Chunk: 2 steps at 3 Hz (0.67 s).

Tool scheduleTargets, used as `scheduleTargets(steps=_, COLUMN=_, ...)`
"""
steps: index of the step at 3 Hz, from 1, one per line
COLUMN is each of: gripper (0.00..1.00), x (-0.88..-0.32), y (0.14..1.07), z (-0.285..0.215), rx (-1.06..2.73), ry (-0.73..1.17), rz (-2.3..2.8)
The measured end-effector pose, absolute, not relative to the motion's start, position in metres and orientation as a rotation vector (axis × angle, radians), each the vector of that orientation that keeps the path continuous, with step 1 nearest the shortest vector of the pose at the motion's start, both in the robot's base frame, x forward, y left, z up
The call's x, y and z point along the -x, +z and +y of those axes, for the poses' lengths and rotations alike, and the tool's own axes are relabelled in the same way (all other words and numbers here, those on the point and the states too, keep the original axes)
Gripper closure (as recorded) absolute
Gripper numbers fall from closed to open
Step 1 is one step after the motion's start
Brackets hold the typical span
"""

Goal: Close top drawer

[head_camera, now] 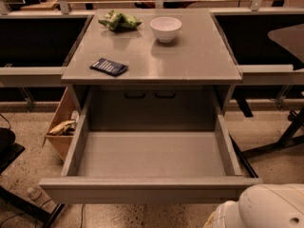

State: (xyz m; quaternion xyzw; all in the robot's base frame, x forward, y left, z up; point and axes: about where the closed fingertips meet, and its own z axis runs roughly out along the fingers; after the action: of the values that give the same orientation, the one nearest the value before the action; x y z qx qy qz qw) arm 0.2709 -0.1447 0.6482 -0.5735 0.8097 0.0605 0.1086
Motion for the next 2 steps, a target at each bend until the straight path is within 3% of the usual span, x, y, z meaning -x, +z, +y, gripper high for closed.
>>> scheduleTargets(steps=2, gripper=1.0, x=-0.34, y=0.608, z=-0.13, rx=1.664, ry=0.096, rz=2.228)
